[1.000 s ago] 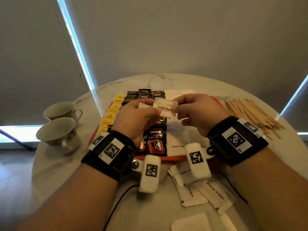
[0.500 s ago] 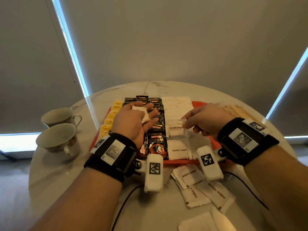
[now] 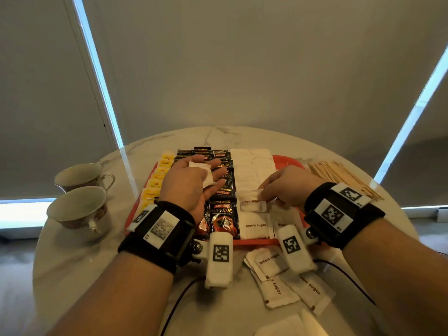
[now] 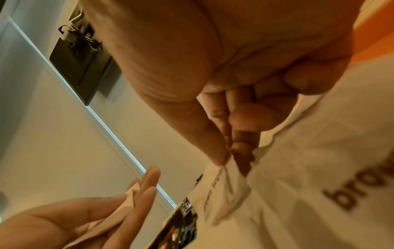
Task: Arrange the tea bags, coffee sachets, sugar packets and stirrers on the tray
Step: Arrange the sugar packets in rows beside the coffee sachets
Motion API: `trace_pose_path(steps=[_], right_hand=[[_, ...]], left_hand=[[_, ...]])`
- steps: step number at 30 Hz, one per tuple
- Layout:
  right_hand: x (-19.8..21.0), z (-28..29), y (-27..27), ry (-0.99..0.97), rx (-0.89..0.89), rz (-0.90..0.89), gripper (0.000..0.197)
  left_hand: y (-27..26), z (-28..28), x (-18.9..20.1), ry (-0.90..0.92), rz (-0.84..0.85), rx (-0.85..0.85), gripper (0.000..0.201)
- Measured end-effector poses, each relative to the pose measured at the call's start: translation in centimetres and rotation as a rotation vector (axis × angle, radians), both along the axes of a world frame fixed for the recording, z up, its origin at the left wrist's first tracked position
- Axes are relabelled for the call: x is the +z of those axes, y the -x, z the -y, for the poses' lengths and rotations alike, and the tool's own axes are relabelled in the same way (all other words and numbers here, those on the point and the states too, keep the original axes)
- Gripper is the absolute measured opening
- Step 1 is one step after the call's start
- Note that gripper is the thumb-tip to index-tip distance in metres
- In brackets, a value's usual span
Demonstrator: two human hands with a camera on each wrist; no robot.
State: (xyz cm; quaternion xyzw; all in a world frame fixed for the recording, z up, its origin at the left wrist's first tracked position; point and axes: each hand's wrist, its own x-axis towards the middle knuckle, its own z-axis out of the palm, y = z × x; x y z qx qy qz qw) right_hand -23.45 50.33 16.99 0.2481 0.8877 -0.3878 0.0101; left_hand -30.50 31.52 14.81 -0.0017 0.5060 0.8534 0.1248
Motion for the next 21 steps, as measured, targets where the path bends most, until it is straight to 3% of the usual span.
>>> trace_pose_path(steps=[8, 16, 18, 21], right_hand=[[0.4, 0.4, -0.4, -0.087, -0.022, -0.195, 0.006], [1.0, 1.4, -0.2, 0.03, 0.125, -0.028, 0.014], [1.5, 1.4, -0.2, 0.105, 0.128, -0.118, 0.016], [1.7, 1.9, -0.1, 0.411, 0.176, -0.237, 0.024]], left_hand=[[0.0, 0.1, 0.1, -0.007, -0.02, -0.003, 0.039], [-0.2, -0.3, 0.2, 0.014, -0.04, -0.04, 0.024], [-0.4, -0.3, 0.4, 0.036, -0.054, -0.067, 0.02], [-0.9, -0.4, 0.6, 0.051, -0.105, -0.113, 0.021]])
